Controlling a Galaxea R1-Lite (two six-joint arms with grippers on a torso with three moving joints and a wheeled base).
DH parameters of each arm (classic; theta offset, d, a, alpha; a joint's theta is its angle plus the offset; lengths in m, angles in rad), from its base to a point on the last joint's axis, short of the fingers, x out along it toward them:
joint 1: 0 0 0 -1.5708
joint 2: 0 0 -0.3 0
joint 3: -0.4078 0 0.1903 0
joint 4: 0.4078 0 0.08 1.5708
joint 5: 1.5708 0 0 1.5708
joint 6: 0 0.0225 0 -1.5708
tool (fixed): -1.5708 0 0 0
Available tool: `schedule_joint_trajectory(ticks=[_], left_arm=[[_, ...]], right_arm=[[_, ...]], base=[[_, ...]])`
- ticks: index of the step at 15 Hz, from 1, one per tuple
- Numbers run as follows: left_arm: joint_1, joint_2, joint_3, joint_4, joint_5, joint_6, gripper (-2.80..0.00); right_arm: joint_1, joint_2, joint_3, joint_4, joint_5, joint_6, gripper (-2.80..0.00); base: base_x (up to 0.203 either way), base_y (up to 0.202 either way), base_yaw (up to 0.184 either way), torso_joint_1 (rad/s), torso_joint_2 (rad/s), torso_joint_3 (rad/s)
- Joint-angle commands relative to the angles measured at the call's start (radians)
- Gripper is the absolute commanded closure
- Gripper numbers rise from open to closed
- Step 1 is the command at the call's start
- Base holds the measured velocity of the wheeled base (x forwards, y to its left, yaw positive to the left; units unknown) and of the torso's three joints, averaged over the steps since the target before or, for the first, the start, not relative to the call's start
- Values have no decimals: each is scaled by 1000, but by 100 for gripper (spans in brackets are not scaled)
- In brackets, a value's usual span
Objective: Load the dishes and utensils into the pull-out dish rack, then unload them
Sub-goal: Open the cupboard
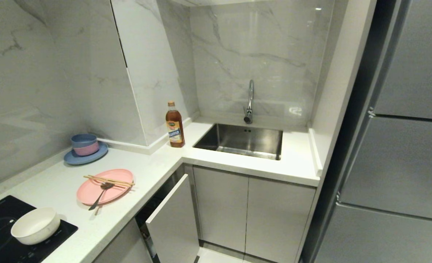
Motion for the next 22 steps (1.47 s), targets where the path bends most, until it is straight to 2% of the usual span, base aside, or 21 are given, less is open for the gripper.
schedule_joint_trajectory(ticks=[1,16,22], left_arm=[[0,0,0,0,-1,0,0],[0,0,0,0,1,0,0],[0,0,0,0,1,0,0]], right_arm=[[0,0,3,0,0,0,0],[1,0,3,1,-1,1,0],[0,0,3,1,0,2,0]], base=[[0,0,0,-141,315,162],[0,0,0,-153,337,182],[0,0,0,-227,514,283]])
